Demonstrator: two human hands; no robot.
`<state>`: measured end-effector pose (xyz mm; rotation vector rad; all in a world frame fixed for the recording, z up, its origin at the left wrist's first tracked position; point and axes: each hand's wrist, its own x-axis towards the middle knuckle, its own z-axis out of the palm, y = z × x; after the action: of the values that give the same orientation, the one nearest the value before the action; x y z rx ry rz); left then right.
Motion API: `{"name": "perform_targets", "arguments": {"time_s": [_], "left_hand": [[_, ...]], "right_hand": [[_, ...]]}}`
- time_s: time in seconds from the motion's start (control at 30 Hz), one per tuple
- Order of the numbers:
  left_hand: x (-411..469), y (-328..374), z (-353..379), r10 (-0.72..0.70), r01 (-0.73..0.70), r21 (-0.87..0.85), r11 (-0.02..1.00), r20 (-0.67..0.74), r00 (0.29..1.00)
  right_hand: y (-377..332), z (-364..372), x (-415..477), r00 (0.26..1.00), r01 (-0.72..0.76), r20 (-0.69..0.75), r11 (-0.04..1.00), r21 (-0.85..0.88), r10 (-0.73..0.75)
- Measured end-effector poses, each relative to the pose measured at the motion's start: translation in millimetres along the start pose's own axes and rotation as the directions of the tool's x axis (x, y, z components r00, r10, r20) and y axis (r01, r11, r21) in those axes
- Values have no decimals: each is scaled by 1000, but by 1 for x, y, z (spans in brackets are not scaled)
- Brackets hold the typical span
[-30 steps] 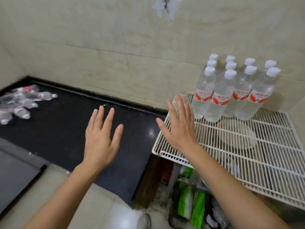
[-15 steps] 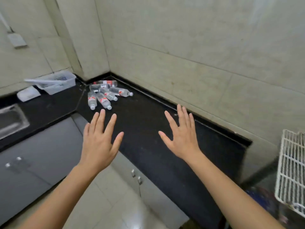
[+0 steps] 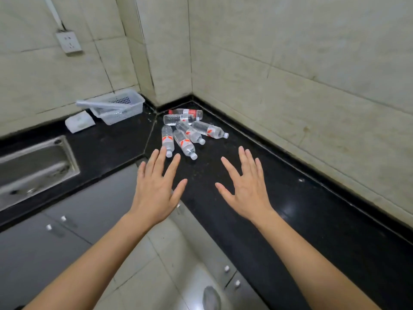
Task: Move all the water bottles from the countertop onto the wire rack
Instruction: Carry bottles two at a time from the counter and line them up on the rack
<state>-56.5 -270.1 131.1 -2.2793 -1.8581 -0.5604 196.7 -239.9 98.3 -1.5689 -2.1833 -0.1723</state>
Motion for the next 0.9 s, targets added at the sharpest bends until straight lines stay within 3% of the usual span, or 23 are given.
{"name": "perform_targets", "arguments": {"time_s": [0.1,0.23,0.5,0.6,0.7,0.83,0.9], "left_hand": [[41,-27,33,20,-23,36,999,81,997],[95,-71,74,-21,-21,146,989,278,960],[164,-147,135,-56,-180,319,930,609,792],[188,-178,162,-32,-248,315,916,675,737],[222,-208,193,80,-387,281,878,712,698],[267,-241,242,139,-448,201,871,774,618],[283,-263,271,357,-560,92,823,683,638]], "right_hand": [[9,36,49,1000,-18,14,1000,14,18],[17,80,113,983,-86,162,996,28,80],[25,161,197,881,-150,456,988,24,123],[21,188,215,804,-239,567,970,31,180],[14,222,225,714,-372,657,926,62,243],[-7,271,239,599,-537,725,842,49,340],[-23,294,250,515,-677,758,732,73,401]]}}
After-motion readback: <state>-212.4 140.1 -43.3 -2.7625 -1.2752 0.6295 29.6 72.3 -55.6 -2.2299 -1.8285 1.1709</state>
